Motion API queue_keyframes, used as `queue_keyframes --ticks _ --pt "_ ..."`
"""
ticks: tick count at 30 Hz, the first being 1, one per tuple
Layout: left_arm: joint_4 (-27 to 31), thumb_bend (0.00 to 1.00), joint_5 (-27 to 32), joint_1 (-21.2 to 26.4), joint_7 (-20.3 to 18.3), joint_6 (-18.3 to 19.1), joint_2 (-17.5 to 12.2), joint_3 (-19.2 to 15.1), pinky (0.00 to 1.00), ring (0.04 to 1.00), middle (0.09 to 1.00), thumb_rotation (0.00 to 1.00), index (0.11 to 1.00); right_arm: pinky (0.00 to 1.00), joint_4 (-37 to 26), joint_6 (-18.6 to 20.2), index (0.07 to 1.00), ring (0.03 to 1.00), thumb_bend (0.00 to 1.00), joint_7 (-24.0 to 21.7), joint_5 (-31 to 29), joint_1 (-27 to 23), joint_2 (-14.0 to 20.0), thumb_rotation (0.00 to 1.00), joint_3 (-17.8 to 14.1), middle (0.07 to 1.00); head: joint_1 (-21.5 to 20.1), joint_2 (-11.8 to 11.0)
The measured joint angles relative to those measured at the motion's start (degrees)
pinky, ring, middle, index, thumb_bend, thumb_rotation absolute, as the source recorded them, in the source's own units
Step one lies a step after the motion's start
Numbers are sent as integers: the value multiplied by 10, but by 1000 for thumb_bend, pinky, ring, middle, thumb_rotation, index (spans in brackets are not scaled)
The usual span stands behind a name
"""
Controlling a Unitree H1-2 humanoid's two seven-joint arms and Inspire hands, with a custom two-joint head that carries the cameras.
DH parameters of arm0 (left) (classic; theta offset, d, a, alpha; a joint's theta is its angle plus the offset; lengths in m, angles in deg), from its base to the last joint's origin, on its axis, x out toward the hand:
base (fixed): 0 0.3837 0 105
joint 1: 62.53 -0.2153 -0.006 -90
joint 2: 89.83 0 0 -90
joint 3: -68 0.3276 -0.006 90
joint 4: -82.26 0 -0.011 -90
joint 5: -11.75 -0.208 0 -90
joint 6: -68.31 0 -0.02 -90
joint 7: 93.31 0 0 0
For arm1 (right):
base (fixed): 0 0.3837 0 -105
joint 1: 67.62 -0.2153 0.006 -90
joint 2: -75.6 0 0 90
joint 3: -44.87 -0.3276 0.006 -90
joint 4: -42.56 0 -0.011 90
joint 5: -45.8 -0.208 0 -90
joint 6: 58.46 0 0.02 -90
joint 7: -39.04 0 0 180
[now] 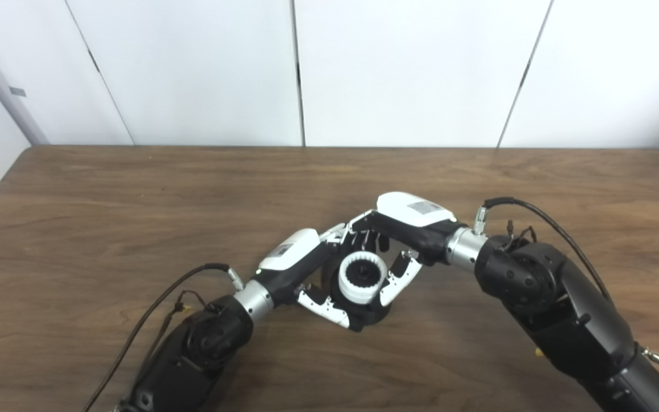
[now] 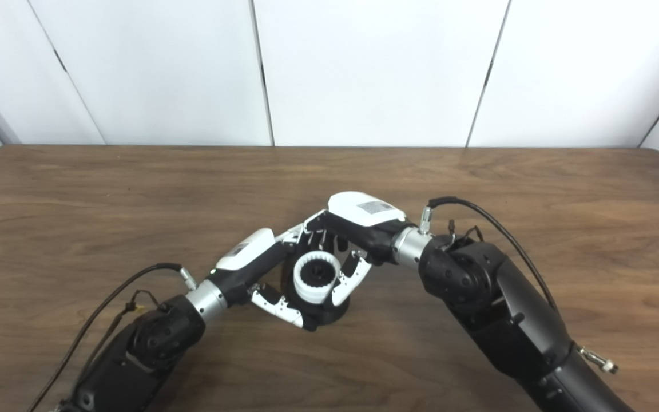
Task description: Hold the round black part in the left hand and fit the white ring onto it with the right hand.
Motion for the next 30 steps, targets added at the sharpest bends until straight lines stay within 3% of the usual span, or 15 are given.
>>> queue_keyframes --ticks 10,23,30 --pt "-1 522 1 0 0 0 0 0 927 990 963 71 484 561 -22 19 787 737 861 -35 -3 -1 6 175 -11 807 -1 -2" --pt "-1 522 1 0 0 -2 0 0 919 991 965 71 484 535 -25 53 822 725 862 -66 2 -2 20 139 -36 810 -2 -1" --pt "-1 522 2 1 0 -2 0 0 919 991 967 72 484 606 -26 53 833 799 895 -68 2 -2 20 129 -43 869 -2 0"
